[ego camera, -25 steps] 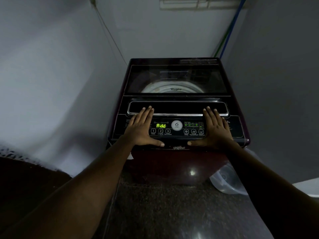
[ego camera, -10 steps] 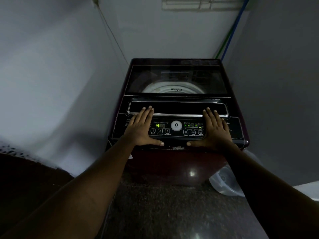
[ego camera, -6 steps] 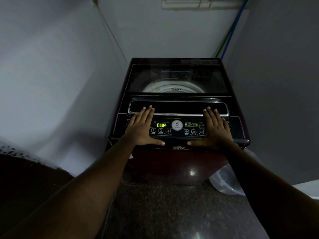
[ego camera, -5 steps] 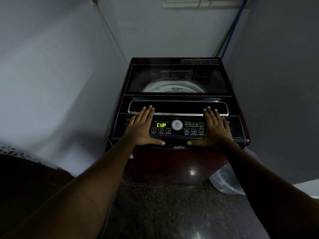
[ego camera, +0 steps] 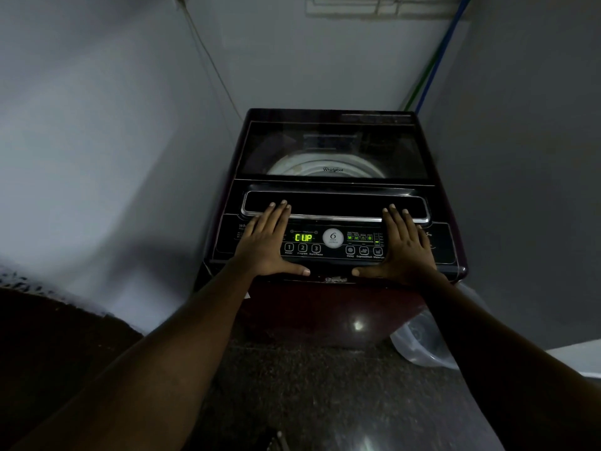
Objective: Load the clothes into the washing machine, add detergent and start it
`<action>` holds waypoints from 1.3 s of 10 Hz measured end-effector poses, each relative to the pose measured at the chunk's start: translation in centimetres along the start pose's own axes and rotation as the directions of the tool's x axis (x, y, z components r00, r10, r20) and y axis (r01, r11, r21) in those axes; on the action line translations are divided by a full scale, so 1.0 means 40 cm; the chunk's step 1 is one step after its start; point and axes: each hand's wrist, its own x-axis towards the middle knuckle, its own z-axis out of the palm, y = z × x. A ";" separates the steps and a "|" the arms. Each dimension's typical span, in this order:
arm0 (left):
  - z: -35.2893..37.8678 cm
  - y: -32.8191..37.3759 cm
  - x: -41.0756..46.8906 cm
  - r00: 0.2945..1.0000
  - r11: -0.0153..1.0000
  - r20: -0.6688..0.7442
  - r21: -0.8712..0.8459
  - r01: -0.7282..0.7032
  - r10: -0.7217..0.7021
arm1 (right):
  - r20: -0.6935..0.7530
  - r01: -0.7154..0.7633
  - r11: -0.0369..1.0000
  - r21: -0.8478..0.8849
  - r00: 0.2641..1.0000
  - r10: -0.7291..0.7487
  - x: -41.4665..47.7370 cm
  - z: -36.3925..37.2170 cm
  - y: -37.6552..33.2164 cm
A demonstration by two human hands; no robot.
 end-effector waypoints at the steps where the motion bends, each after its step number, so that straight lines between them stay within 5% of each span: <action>1: -0.001 -0.001 0.001 1.000 1.000 0.005 0.002 0.006 -0.006 | 0.007 -0.008 1.000 -0.004 1.000 0.008 0.000 -0.002 -0.003; 11: 0.000 -0.003 -0.001 1.000 0.999 0.004 -0.034 -0.005 0.006 | 0.032 0.003 1.000 0.028 0.999 -0.004 -0.004 -0.016 -0.003; 13: -0.024 0.019 0.001 0.999 0.993 0.006 -0.111 0.036 -0.035 | 0.152 -0.015 0.998 0.053 0.988 0.006 0.007 -0.027 -0.009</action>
